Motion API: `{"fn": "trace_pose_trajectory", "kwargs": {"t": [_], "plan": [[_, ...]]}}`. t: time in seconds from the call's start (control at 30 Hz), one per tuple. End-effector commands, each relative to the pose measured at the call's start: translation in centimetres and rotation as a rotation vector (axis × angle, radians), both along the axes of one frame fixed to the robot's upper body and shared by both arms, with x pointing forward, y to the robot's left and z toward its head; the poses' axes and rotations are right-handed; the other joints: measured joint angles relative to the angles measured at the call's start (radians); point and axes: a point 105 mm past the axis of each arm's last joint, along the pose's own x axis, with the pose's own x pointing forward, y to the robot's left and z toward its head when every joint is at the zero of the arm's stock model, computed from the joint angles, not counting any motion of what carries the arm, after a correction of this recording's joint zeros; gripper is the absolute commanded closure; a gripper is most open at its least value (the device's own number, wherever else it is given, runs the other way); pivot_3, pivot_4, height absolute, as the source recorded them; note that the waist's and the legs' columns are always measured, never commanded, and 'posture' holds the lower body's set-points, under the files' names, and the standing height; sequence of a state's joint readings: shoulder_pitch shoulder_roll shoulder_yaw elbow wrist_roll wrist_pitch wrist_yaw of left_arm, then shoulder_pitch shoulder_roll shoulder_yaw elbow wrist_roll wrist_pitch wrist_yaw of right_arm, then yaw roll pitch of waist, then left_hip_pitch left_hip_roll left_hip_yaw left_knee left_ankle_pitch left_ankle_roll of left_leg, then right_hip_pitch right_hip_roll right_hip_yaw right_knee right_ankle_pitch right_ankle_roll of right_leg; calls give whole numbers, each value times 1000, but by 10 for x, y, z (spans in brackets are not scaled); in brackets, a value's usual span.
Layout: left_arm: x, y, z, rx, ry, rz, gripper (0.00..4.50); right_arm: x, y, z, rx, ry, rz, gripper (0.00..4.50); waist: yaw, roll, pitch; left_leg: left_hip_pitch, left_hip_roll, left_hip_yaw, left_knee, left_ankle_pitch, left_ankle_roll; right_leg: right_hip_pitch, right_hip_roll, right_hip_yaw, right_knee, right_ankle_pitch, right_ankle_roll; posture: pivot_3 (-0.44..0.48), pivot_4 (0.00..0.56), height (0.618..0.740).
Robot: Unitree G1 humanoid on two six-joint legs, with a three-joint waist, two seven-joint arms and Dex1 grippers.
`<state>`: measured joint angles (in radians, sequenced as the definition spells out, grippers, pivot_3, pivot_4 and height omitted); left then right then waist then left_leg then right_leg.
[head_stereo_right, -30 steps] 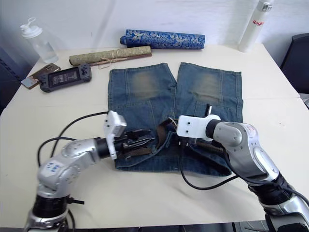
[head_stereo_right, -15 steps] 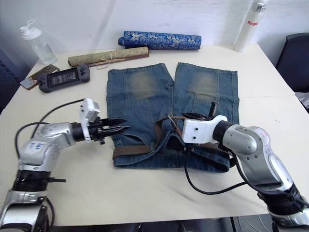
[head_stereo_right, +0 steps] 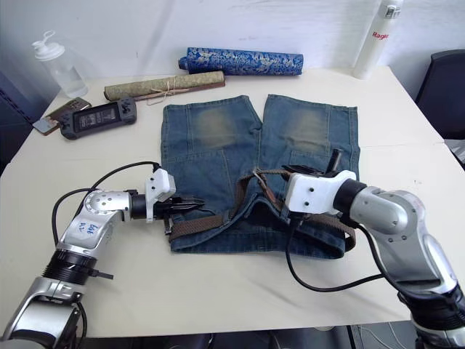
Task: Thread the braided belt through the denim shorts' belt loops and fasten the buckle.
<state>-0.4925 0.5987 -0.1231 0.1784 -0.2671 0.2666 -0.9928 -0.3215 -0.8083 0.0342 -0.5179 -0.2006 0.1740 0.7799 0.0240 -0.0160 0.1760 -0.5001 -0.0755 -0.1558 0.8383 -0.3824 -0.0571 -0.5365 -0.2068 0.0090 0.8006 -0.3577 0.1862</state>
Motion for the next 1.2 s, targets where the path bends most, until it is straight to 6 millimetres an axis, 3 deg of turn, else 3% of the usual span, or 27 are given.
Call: {"fn": "trace_pose_trajectory", "kwargs": {"t": [0.03, 0.3, 0.43, 0.57, 0.67, 0.83, 1.07, 1.2], "plan": [[-8, 16, -54, 257, 14, -42, 4432, -10, -59, 70, 69, -126, -113, 4500, 1, 0, 0, 0, 0, 0, 0, 0, 0, 0, 0, 0, 0, 0, 0, 0, 150, 637], [-9, 15, -60, 271, -8, -64, 4432, -12, -99, 112, 171, -176, -208, 4500, 1, 4, -3, 6, 0, 0, 0, 0, 1, 6, 0, 0, 0, 0, 0, 0, 150, 637], [-7, 13, -61, 267, -25, -63, 4432, -14, -92, 124, 253, -191, -159, 4500, 1, 8, -5, 6, 0, 1, 0, 0, 1, 6, 0, 0, 1, 0, 0, 0, 150, 637], [-3, 12, -55, 241, -66, -46, 4432, -16, -73, 107, 233, -91, -82, 4500, 3, 9, -6, 6, 0, 1, 0, 1, 2, 6, -1, 0, 0, 0, 0, 0, 150, 637], [5, 10, -37, 154, -109, -1, 4432, -17, -49, 78, 168, 13, -13, 4500, 2, 9, -6, 6, 0, 1, 0, 1, 2, 6, -1, 0, 0, 0, 0, 0, 150, 637], [11, 9, 14, -37, -172, 76, 4432, -17, -13, 42, 89, 97, 68, 4500, -4, 8, -5, 6, 0, 0, 0, 1, 2, 5, -1, 0, 1, 1, 1, 0, 150, 637], [-5, 7, 71, -252, -151, 82, 4432, -7, 0, 27, 40, 104, 79, 4500, -2, 7, -3, 1, -1, -2, 0, 1, 1, 2, 0, 0, -2, 1, 1, 0, 150, 637], [-20, -19, 97, -306, -141, -44, 3125, -2, 8, 24, 4, 95, 105, 4500, -3, 7, -3, 1, -1, -2, 0, 1, 1, 2, 0, 0, -2, 1, 1, 0, 150, 637]]}}
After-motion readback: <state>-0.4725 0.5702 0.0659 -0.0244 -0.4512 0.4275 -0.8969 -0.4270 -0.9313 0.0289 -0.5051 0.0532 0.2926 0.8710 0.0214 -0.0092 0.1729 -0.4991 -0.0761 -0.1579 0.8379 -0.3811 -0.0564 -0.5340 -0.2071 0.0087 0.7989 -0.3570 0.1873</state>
